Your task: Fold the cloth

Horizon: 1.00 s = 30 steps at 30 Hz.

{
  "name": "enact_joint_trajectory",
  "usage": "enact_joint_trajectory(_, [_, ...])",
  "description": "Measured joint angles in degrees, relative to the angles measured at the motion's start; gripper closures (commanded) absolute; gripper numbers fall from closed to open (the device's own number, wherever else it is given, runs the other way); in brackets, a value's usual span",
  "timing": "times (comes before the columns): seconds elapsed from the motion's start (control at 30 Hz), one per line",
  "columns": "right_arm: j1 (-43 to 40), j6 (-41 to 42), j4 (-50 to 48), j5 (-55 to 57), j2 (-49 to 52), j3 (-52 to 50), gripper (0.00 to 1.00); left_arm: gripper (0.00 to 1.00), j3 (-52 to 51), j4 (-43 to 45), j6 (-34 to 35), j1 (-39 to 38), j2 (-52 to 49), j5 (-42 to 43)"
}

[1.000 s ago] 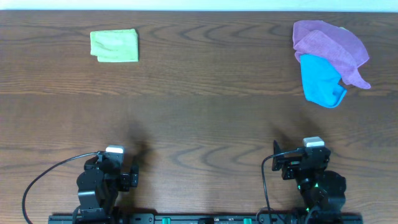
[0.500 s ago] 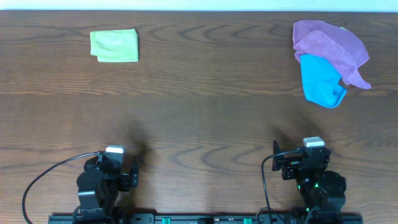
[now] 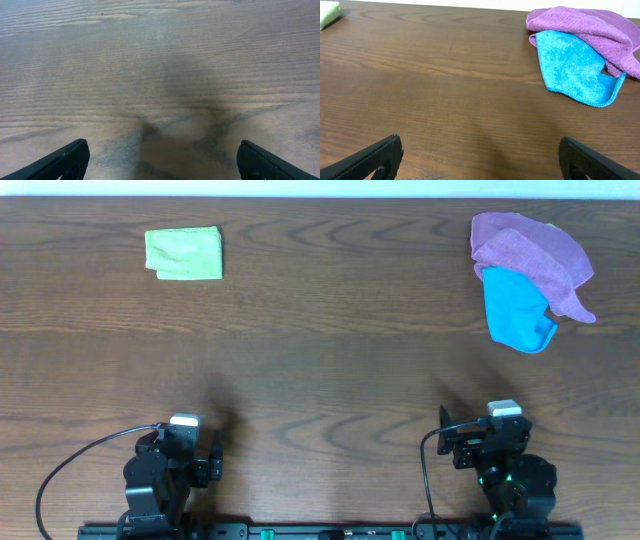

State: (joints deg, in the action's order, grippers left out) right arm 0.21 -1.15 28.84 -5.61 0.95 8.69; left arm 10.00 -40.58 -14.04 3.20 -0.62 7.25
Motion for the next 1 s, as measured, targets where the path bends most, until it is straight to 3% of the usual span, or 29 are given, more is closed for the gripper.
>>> enact_joint_trajectory(0.6, [-2.16, -0.9, -2.51, 2.03, 2.54, 0.72, 0.01, 0.05, 0.0, 0.0, 0.02, 0.0, 0.0, 0.02])
enact_joint_trajectory(0.73, [-6.08, 2.49, -1.29, 3.04, 14.05, 8.28, 0.01, 0.05, 0.0, -0.02, 0.0, 0.0, 0.02, 0.0])
enact_joint_trajectory(1.0, [-12.22, 6.88, 7.89, 3.65, 43.5, 38.53, 0.01, 0.05, 0.0, 0.0, 0.0, 0.0, 0.04, -0.02])
